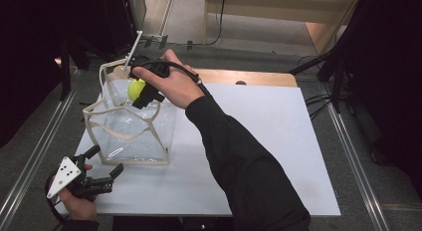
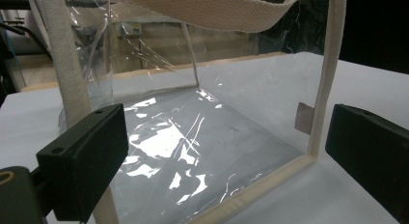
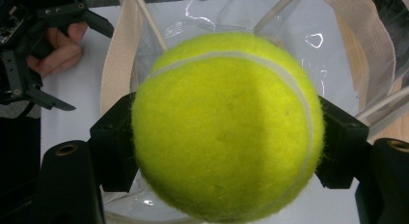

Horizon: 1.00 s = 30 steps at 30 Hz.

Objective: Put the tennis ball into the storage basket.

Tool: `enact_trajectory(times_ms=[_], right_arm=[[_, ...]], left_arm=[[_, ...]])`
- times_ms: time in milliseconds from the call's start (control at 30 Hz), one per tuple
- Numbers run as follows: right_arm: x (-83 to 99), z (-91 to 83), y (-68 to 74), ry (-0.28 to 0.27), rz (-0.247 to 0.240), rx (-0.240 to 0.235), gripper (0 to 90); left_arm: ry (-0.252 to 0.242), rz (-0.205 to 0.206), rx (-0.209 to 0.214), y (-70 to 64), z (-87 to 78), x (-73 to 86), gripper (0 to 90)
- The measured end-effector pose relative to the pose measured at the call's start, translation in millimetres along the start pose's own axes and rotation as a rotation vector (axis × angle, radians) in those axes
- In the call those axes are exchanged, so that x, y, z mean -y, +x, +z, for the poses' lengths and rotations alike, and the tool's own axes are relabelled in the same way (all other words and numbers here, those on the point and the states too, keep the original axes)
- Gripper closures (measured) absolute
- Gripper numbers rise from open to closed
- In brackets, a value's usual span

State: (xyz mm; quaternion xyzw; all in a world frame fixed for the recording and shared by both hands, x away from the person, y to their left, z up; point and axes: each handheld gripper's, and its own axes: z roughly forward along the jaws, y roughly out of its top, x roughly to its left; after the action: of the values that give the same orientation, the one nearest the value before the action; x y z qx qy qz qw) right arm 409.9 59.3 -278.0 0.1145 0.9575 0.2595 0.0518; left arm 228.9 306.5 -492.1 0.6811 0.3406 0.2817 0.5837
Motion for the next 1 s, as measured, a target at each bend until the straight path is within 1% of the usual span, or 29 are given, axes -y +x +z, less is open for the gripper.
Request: enact_trajectory(times_ms=[200, 300, 400, 533, 600, 700, 767, 900, 933, 1000], right_arm=[[-1.0, 8.7, -3.2, 0.016, -0.005, -0.005, 23.3], [-1.2, 12.9, -4.7, 0.028, -0.012, -0.001, 23.3], [-1.0, 16.1, -4.7, 0.038, -0.009, 0.001, 23.3], [-0.9, 19.5, -3.1, 0.054, -0.019, 0.006, 23.3], [-0.7, 21.1, -2.5, 0.055, -0.021, 0.002, 23.3], [0.3, 24.2, -0.8, 0.073, -0.021, -0.003, 23.3], [1.3, 27.0, -0.7, 0.075, -0.041, -0.006, 23.3], [3.1, 30.9, 0.7, 0.091, -0.047, -0.009, 23.3], [3.3, 31.5, 1.6, 0.097, -0.042, -0.012, 23.3], [3.8, 33.4, 1.7, 0.105, -0.055, -0.01, 23.2]], left_arm=[[0.0, -0.001, 0.001, 0.1, -0.2, 0.0, 1.3], [-0.001, -0.003, 0.001, 0.2, -0.1, 0.0, 1.3], [-0.001, -0.003, 0.001, 0.2, -0.2, 0.0, 1.3], [-0.001, -0.003, 0.001, 0.3, -0.2, 0.0, 1.3], [0.0, -0.003, 0.001, 0.2, -0.2, 0.0, 1.3], [0.0, -0.002, 0.001, 0.3, -0.2, 0.0, 1.3], [-0.001, -0.002, 0.001, 0.2, -0.1, 0.0, 1.3], [0.0, 0.0, 0.001, 0.2, -0.1, 0.0, 1.3], [0.0, 0.0, 0.001, 0.3, -0.1, 0.0, 1.3], [0.0, -0.001, 0.001, 0.2, 0.0, 0.0, 1.3]])
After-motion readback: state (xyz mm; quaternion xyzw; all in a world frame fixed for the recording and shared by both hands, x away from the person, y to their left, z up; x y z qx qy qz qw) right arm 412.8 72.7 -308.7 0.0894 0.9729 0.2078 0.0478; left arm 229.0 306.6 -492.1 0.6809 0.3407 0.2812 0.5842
